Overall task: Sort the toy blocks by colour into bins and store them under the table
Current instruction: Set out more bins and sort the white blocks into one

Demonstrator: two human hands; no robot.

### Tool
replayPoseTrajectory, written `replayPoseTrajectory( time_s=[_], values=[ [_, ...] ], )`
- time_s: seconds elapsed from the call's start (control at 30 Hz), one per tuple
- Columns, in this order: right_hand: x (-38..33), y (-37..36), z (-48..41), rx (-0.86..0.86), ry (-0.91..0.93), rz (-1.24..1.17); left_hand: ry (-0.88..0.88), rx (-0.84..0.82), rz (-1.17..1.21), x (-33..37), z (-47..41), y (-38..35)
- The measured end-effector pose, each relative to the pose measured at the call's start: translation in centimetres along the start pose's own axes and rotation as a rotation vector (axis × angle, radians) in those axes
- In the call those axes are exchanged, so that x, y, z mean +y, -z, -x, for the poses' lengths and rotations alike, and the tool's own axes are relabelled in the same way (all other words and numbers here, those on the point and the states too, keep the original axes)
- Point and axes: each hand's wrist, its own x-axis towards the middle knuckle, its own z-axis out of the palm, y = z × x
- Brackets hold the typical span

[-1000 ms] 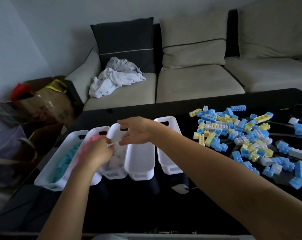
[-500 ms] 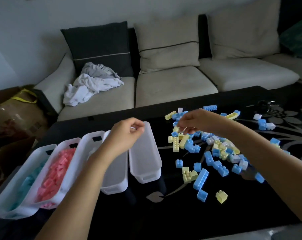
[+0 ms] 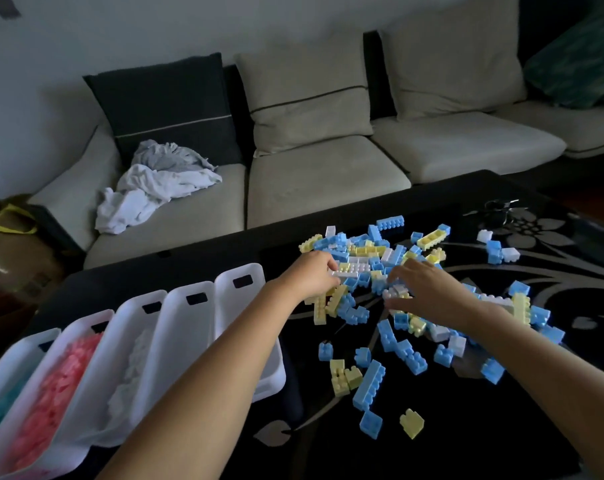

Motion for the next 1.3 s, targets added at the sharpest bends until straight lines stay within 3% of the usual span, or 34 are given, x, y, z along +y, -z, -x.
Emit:
replayPoseTrajectory(
  time_s=[0.2,0.37,0.53,0.73,0.83,0.9,1.17,1.3],
  values=[
    [-1.8,-0.7,0.4,0.121,0.010,0.043,-0.045,-0.073,-0.123,1.2,-3.0,-1.3],
    [-2.4,-2.0,0.9,0.081,0.035,0.081,-0.064,-0.135,-0.189,1.4,-4.2,-1.5],
    [-2.3,-2.1,0.5,0.060,0.025,-0.025,-0.025,-0.036,-0.159,1.2,-4.3,-2.4],
    [-1.7,-0.2,0.5,0.284,-0.085,-0.580,-0.043,-0.106,-0.082,0.2,-3.9,-2.2],
    [-0.9,0.8,0.2,0.168,-0.251,-1.270,-0.044,-0.201,-0.146,-0.1,-3.9,-1.8],
    [-0.3,1.2,0.2,0.094,-0.330,-1.599,-0.044,-0.198,-0.177,-0.2,-3.9,-1.7],
    [0.8,1.6,0.3,-0.018,-0.436,-2.029,-0.109,-0.082,-0.109,0.4,-4.3,-3.2],
    [0.6,1.8,0.5,-0.105,-0.384,-2.222,-0.084,-0.014,-0.034,0.2,-4.1,-3.0]
  ],
)
